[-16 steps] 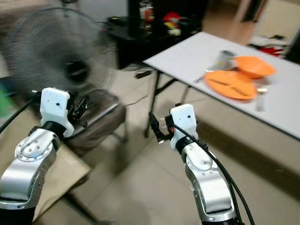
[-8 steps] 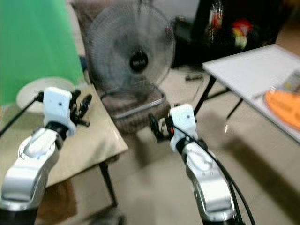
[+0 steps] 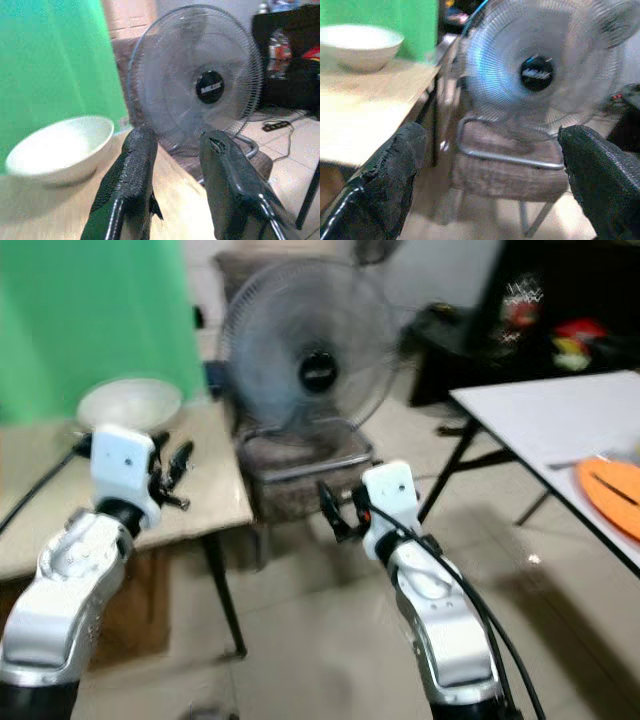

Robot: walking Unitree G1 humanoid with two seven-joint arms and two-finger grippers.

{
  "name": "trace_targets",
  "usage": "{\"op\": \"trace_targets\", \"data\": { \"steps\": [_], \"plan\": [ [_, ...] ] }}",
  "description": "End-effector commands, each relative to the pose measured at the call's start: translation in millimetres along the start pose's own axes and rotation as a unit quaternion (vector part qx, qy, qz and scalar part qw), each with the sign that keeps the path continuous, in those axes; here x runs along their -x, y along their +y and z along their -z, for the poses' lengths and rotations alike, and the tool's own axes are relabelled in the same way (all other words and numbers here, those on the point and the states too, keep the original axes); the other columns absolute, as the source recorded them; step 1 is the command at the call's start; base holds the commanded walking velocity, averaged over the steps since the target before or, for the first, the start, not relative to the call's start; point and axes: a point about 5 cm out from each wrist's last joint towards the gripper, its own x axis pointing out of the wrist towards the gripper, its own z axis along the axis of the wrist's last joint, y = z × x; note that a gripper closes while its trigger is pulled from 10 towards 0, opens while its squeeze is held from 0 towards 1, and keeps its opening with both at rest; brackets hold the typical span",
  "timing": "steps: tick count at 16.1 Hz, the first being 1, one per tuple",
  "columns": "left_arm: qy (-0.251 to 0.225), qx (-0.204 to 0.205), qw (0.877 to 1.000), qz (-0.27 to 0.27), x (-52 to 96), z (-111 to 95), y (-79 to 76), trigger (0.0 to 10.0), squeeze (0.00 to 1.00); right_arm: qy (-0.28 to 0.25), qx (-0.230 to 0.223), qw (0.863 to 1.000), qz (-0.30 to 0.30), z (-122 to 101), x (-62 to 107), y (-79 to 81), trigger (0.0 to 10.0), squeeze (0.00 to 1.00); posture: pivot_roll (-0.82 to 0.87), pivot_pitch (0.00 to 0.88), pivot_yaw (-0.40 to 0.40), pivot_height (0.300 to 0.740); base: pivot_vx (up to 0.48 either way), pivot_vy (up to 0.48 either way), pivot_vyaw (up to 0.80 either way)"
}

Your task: Setting the table

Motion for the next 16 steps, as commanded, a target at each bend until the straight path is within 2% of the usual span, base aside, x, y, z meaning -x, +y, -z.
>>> {"op": "trace_targets", "data": {
  "steps": [1, 6, 9, 16],
  "plan": [
    [0.005, -0.004, 1.0, -0.006, 0.7, 2, 1.8, 10.0, 0.0, -0.005, -0.007, 1.0, 0.006, -2, -2.5, -2.0, 10.0, 0.0, 0.17, 0.0, -0.049, 0.74, 0.0, 0.0, 0.44],
    [0.014, -0.015, 1.0, 0.018, -2.2, 3, 3.0, 10.0, 0.0, 0.007, -0.08, 0.993, 0.083, 10, 2.6, -12.5, 10.0, 0.0, 0.14, 0.0, 0.017, 0.74, 0.0, 0.0, 0.0],
    [0.012, -0.01, 0.999, 0.037, -5.0, 2, 0.7, 10.0, 0.0, 0.004, -0.054, 0.996, 0.072, 8, 3.8, -9.0, 10.0, 0.0, 0.13, 0.0, 0.042, 0.74, 0.172, 0.0, 0.0],
    [0.01, -0.01, 0.999, 0.043, -5.2, 1, 1.2, 10.0, 0.0, -0.002, -0.05, 0.997, 0.058, 3, -3.4, -6.1, 10.0, 0.0, 0.15, 0.0, 0.018, 0.74, 0.382, 0.0, 0.76]
  ]
}}
